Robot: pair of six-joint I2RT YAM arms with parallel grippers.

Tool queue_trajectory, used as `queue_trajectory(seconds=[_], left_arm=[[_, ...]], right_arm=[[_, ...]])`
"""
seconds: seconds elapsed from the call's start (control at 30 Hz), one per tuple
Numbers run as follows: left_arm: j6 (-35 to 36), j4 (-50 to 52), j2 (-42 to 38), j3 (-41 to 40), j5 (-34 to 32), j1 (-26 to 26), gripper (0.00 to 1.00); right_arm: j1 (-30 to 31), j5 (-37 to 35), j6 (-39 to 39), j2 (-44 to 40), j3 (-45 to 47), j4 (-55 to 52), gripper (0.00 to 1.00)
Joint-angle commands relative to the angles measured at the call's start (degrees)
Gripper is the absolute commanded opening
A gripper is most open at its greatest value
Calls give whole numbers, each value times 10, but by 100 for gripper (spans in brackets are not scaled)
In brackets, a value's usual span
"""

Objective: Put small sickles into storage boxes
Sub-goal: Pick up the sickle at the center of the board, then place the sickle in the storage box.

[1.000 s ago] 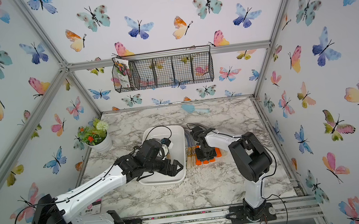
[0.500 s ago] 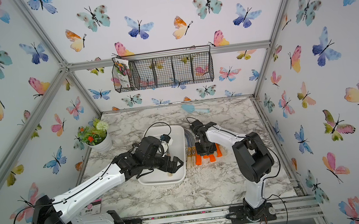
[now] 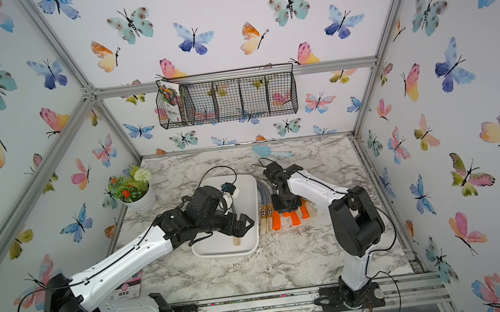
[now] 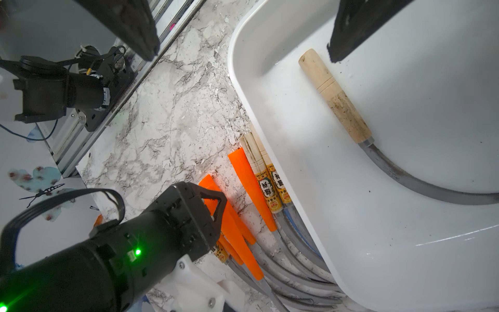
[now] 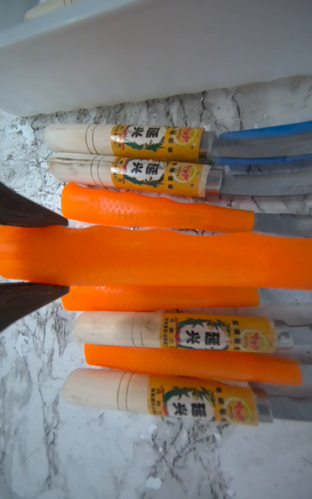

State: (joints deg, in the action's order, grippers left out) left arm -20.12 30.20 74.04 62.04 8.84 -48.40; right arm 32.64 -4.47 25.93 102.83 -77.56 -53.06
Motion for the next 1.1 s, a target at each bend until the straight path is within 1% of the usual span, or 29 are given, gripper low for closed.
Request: queue_trajectory(seconds=[0.0,0.2,0.43,0.63,0.83,1.07], left_arm=[[3,12,-10,11,-16,3,98],[-11,17,-31,-2,-28,3,98],[-26,35,-74,-19,-48,3,98],[-38,55,-114,-33,-74,3,98],[-53,77,-147,-40,-80,3,98],[-64,95,-184,-47,-89,3,98]], right_arm=[[-2,9,8,-25,-22,-25,8],[4,27,18,-41,-25,-31,8],[31,36,40,-48,-54,-45,8],[72,37,72,-37,-77,-53,8],[124,34,103,-15,-111,-62,8],[170,45,142,1,-122,-47,8]])
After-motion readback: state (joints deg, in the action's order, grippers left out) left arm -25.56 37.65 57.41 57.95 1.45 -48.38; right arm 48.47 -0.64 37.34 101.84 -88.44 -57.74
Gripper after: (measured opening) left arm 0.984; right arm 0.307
